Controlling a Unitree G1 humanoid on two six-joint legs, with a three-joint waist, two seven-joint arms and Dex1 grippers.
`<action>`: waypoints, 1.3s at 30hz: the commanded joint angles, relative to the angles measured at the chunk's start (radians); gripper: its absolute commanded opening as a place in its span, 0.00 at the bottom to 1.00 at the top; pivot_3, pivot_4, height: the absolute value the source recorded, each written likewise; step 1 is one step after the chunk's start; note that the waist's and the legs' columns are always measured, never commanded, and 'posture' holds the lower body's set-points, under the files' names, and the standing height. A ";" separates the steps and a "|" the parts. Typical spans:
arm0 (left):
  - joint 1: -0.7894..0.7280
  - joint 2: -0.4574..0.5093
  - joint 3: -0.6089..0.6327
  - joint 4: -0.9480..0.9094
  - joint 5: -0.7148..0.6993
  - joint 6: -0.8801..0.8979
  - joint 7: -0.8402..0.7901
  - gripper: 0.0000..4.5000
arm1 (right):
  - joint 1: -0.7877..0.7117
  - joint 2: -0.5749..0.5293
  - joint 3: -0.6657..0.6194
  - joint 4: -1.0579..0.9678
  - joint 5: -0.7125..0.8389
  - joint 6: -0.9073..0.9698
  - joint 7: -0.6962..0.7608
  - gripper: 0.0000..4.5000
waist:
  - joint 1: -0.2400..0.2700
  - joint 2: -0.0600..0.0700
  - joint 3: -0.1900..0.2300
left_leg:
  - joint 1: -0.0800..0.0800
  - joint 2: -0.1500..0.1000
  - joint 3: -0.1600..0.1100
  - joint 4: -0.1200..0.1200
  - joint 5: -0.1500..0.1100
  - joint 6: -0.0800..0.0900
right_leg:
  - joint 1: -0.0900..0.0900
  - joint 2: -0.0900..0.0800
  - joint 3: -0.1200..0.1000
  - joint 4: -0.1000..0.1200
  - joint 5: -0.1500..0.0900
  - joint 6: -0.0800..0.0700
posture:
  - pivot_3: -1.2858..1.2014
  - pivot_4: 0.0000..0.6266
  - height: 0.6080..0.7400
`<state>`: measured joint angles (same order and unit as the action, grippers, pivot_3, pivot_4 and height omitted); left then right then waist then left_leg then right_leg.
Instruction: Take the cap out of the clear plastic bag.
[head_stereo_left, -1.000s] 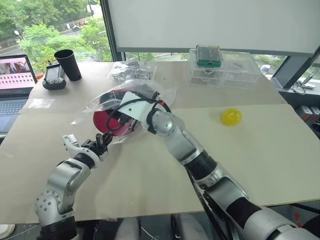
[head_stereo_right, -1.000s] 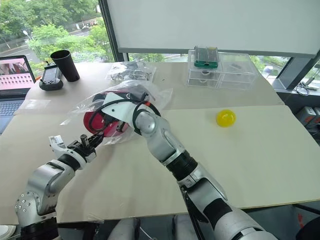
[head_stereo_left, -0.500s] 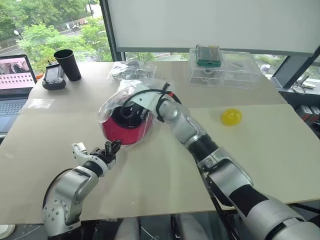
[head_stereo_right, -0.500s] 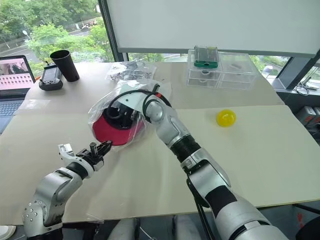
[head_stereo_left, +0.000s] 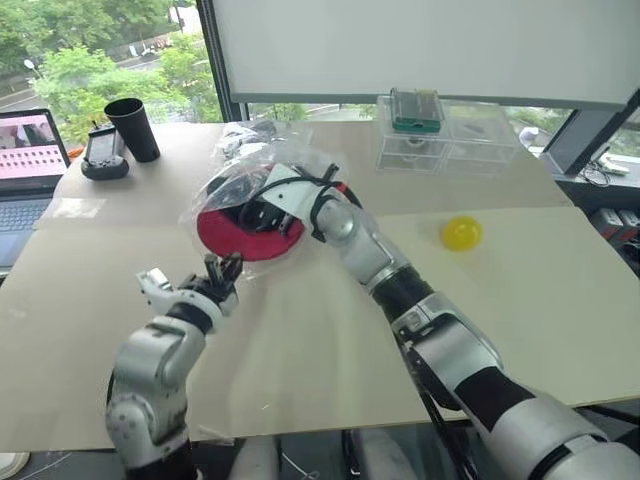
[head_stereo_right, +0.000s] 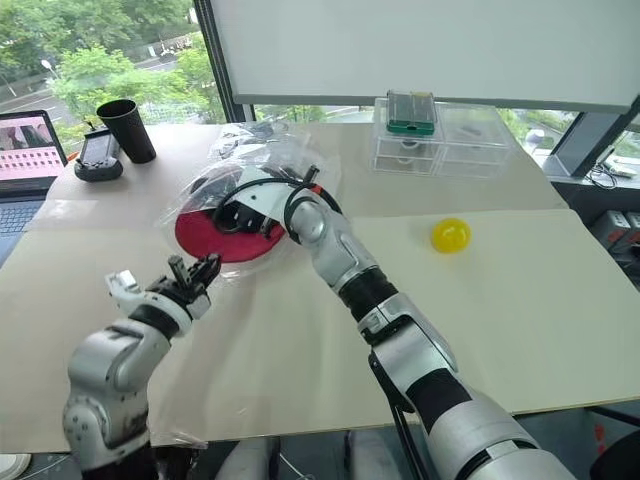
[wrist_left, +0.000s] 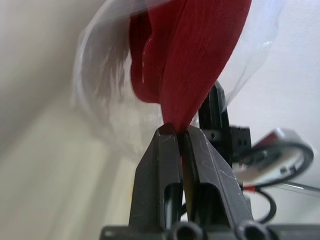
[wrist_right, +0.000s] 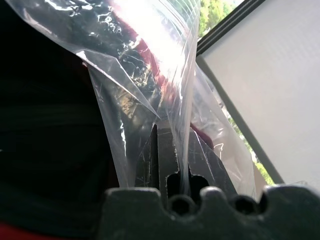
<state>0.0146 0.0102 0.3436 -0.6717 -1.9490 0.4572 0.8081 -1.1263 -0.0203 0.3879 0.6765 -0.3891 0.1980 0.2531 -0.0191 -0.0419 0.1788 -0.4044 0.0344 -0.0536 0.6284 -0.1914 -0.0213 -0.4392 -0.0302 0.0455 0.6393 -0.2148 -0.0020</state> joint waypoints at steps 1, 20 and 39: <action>0.163 0.045 -0.062 -0.192 -0.023 -0.050 -0.168 0.01 | -0.016 0.009 -0.009 -0.007 0.000 -0.030 -0.009 0.00 | -0.002 0.000 0.000 | 0.000 0.000 0.000 0.000 0.000 0.000 | 0.000 0.000 0.000 0.000 0.000 0.000 | 0.52 0.24 1.00; 1.079 0.577 0.327 0.228 0.049 0.501 -1.481 0.01 | -0.003 0.042 -0.007 -0.016 0.005 -0.037 -0.001 0.00 | -0.046 0.005 0.003 | -0.002 0.006 0.001 -0.001 -0.002 0.000 | -0.006 0.003 -0.002 0.002 -0.014 -0.008 | 0.52 0.24 1.00; 1.155 0.442 0.563 0.493 0.234 0.453 -1.814 0.01 | -0.014 0.057 -0.003 0.012 0.014 -0.060 0.000 0.00 | -0.069 0.003 0.002 | -0.004 0.012 0.004 -0.003 -0.003 -0.002 | -0.017 0.009 -0.002 0.008 -0.017 -0.015 | 0.52 0.24 1.00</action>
<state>1.1725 0.4575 0.8177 -0.2516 -1.6475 0.9374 -1.0237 -1.1165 0.0341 0.3982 0.6986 -0.3786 0.1649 0.2600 -0.0880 -0.0391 0.1807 -0.4081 0.0478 -0.0496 0.6251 -0.1947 -0.0231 -0.4565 -0.0203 0.0435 0.6484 -0.2320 -0.0174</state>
